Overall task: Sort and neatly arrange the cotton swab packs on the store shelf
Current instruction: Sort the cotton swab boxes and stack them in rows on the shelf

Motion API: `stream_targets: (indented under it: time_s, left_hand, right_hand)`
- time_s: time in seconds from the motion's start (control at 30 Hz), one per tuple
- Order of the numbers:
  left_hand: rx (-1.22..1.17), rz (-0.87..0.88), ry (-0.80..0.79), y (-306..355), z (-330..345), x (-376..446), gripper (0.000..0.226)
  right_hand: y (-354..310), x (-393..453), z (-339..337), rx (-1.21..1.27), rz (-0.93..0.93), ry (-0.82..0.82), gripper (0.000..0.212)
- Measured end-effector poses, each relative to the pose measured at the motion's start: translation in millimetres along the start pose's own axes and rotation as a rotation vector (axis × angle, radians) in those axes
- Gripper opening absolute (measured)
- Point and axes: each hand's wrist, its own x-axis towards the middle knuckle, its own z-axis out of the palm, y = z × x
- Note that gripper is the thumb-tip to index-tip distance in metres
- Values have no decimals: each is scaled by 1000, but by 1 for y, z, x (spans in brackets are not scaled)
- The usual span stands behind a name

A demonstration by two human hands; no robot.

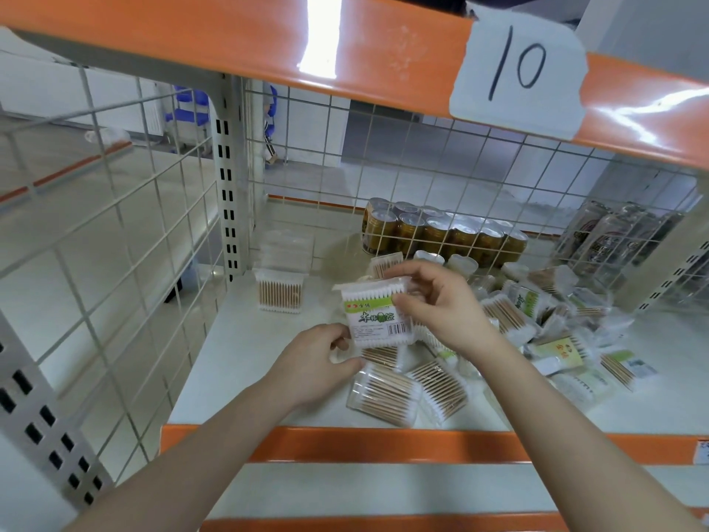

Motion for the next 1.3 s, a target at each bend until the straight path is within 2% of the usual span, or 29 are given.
stream_targets:
  time_s: [0.27, 0.6, 1.3]
  left_hand:
    - [-100, 30, 49, -1, 0, -6, 22]
    - [-60, 10, 114, -8, 0, -10, 21]
    - [-135, -44, 171, -14, -3, -17, 15]
  right_hand:
    - [7, 1, 6, -182, 20, 9, 26]
    - [15, 5, 6, -429, 54, 23, 27]
    - [22, 9, 8, -421, 128, -16, 29]
